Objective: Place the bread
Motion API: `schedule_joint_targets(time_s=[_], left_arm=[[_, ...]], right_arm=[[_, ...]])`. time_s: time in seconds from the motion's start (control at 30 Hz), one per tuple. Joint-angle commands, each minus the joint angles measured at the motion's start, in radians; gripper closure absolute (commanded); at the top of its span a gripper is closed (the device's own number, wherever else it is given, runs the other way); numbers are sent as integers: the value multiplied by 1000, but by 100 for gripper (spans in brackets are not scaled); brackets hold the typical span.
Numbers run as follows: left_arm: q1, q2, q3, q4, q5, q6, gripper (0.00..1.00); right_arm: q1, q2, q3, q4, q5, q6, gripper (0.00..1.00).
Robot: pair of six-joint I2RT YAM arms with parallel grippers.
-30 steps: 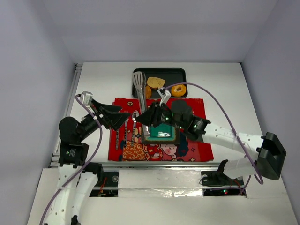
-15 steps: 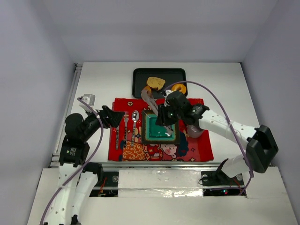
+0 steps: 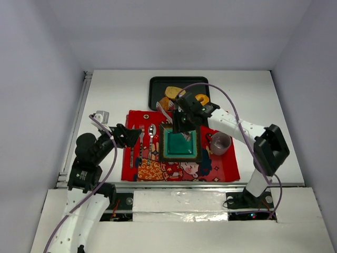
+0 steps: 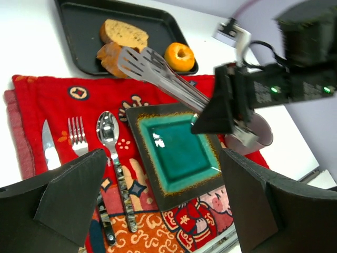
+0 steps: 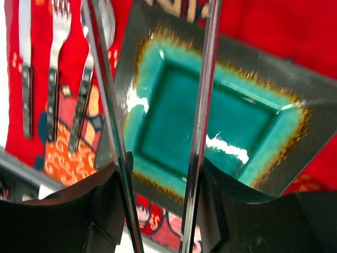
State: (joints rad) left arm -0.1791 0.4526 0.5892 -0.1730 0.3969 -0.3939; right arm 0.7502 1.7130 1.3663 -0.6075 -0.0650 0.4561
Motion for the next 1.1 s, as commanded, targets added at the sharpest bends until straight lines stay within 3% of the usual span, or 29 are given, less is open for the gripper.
schedule_joint_targets(time_s=[0.0, 0.53, 0.7, 0.83, 1.07], left_arm=[[-19, -15, 1, 47, -20, 4, 13], [-59, -48, -5, 55, -24, 1, 13], [-59, -49, -3, 55, -24, 0, 13], [-59, -46, -3, 53, -24, 0, 13], [-59, -37, -3, 53, -27, -2, 13]], right_arm=[[-17, 43, 99, -32, 60, -10, 45], [-51, 266, 304, -63, 96, 27, 43], [-60, 284, 301, -40, 80, 44, 51], [-60, 222, 264, -17, 99, 52, 66], [-60, -63, 58, 32, 16, 67, 66]])
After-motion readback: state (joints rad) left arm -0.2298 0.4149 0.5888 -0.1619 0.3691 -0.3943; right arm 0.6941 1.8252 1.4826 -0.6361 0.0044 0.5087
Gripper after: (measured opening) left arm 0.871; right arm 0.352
